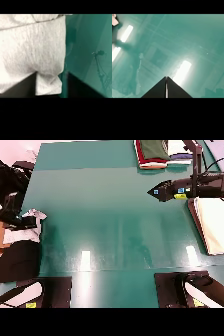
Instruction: Fold the shirts.
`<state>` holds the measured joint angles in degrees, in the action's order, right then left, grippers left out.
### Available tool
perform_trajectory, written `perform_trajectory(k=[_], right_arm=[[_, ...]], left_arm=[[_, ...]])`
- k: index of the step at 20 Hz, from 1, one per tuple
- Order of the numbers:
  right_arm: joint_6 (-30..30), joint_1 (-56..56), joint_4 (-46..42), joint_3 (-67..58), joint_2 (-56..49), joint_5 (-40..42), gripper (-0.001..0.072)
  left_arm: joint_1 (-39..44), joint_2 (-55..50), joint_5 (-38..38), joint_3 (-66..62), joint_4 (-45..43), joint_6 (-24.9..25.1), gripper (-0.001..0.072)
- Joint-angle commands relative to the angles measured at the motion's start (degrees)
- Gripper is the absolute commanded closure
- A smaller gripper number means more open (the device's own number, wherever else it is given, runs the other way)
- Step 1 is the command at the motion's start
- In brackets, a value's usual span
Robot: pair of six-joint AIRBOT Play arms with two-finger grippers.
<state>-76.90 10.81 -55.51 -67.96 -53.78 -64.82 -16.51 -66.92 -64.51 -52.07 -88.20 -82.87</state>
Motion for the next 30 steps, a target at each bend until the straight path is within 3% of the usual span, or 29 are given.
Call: perform_trajectory(k=[1,2,8,13,16,22,26,28,30], right_arm=[[0.0,0.1,0.0,0.0,0.0,0.4,0.0698],[0.0,0.0,0.0,0.0,0.0,0.6,0.0699],[0.0,0.0,0.0,-9.2,0.0,3.6,0.0699],[0.0,-0.3,-0.2,-19.9,0.0,10.0,0.0698],[0.0,-3.2,-0.2,-24.2,0.0,9.7,0.0698],[-3.0,-11.8,0.1,-28.6,0.0,5.5,0.0698],[-3.3,-14.7,0.0,-28.5,0.0,1.8,0.0699],[-3.3,-15.7,0.0,-28.5,0.0,0.9,0.0699],[-3.3,-16.7,0.0,-28.5,0.0,-0.2,0.0699]], left_arm=[[-0.5,0.1,2.5,2.8,-0.6,-0.7,0.0638],[-0.5,0.1,1.5,1.6,-0.6,-0.7,0.0687],[3.4,12.4,-2.2,-20.4,2.2,0.4,0.0689],[19.3,19.2,-4.7,-40.7,2.4,0.4,0.0689],[29.7,18.6,-3.8,-43.4,4.8,0.4,0.069],[51.4,3.9,0.3,-43.4,10.6,1.3,0.0689],[63.1,-9.8,8.9,-43.4,21.3,10.5,0.0687],[64.8,-13.2,12.1,-43.6,24.7,11.4,0.0681],[63.6,-14.1,12.4,-44.9,24.2,11.3,0.0146]])
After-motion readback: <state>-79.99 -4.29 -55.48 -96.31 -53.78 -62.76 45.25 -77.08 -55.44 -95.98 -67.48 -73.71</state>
